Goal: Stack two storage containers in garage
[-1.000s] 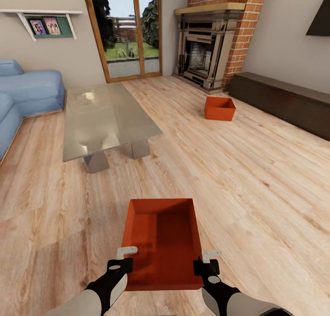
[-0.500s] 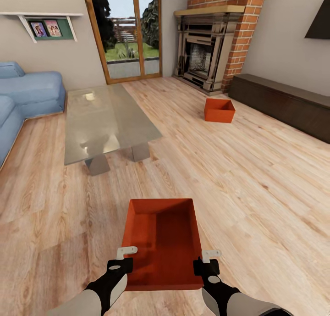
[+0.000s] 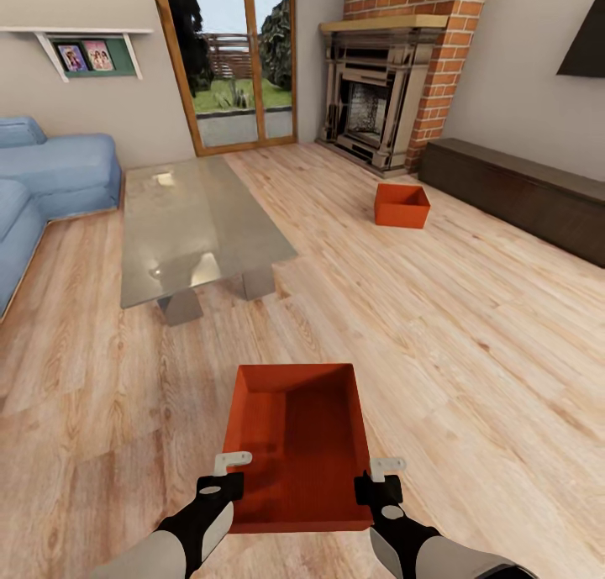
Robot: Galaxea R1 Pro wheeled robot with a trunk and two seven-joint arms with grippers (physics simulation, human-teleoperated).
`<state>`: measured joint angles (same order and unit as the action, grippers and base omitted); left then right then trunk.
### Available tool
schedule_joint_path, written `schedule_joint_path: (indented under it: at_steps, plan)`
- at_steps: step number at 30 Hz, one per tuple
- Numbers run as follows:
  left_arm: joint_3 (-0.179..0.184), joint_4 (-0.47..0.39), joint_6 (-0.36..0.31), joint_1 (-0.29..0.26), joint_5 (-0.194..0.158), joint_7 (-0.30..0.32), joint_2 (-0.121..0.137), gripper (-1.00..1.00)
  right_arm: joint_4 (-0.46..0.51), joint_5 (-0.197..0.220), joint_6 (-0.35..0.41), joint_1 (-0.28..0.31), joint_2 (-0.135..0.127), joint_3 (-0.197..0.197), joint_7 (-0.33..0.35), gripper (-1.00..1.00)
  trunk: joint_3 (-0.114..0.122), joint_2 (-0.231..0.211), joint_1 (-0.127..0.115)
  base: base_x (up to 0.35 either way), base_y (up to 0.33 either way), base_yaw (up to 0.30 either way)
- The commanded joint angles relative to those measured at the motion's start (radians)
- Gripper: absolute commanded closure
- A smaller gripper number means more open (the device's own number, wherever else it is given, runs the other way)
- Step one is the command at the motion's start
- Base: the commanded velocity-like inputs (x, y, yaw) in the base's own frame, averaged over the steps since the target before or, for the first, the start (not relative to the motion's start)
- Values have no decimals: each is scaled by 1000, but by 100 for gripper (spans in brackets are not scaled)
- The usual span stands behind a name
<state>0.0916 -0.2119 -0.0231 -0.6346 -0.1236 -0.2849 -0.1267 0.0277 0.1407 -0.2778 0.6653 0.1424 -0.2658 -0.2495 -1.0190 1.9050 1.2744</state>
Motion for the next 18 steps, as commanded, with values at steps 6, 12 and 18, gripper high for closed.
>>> schedule_joint_path:
  at_steps: [6,12,18]
  plan:
    - [-3,-2,-3,0,-11,-8,1,100,-2,20,-8,0,0,-12,-1,100,18,-42,-23,0,0,0]
    - [-3,-3,-3,0,-11,-8,1,100,-2,20,-8,0,0,-12,-1,100,37,-84,-46,0,0,0]
    - [-3,-2,-3,0,-11,-8,8,100,-2,20,-9,0,0,-12,-1,100,56,-126,-69,0,0,0]
